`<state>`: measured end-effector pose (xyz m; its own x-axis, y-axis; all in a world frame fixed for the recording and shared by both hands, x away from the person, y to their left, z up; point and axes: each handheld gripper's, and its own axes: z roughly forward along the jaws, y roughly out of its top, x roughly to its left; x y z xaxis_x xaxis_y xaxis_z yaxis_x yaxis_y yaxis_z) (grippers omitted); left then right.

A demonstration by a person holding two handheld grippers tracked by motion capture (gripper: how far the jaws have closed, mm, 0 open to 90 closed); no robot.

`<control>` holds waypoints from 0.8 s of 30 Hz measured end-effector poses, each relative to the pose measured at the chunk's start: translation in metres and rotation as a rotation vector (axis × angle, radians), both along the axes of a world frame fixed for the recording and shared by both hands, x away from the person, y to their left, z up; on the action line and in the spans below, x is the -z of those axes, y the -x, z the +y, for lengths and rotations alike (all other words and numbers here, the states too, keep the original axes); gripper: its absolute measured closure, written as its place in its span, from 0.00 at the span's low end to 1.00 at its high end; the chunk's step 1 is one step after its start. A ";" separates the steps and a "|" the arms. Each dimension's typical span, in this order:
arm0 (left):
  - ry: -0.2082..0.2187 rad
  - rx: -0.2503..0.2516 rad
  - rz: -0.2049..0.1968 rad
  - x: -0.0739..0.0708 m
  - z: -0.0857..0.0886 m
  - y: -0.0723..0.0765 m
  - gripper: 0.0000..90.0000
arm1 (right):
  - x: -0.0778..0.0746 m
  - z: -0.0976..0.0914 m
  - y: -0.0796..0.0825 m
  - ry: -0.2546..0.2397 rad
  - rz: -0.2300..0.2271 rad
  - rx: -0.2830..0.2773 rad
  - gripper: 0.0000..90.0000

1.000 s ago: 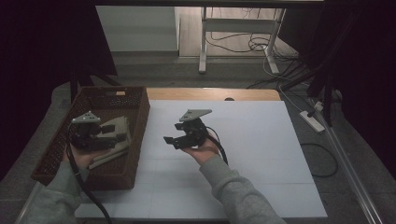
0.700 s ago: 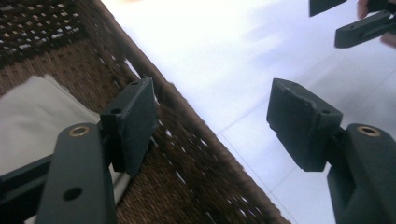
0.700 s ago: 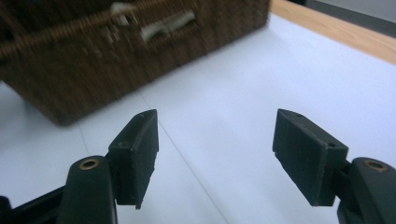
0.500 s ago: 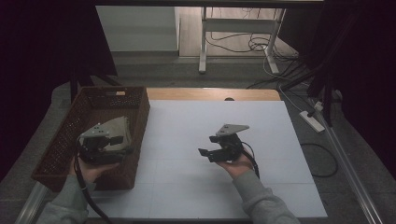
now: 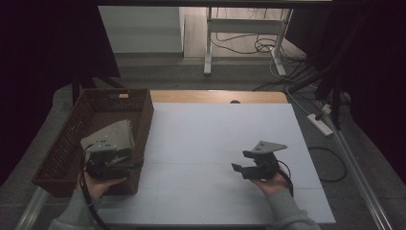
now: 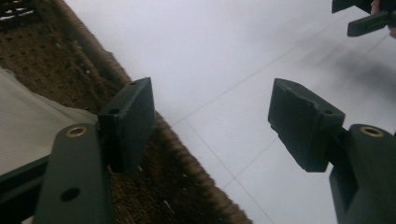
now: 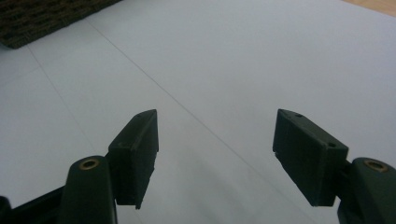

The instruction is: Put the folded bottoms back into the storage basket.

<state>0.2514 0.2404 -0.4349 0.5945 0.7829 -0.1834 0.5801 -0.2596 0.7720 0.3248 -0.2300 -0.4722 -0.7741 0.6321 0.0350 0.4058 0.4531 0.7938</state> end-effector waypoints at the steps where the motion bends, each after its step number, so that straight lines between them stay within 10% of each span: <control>1: -0.002 0.005 -0.001 0.000 -0.001 0.001 0.34 | 0.000 -0.005 0.002 0.004 -0.001 0.009 0.35; 11: -0.003 0.002 -0.004 0.006 -0.002 0.009 0.33 | 0.005 -0.046 0.007 0.003 0.003 0.074 0.35; 24: -0.004 0.015 -0.013 0.007 -0.004 0.013 0.32 | 0.006 -0.046 0.006 0.040 -0.005 0.064 0.35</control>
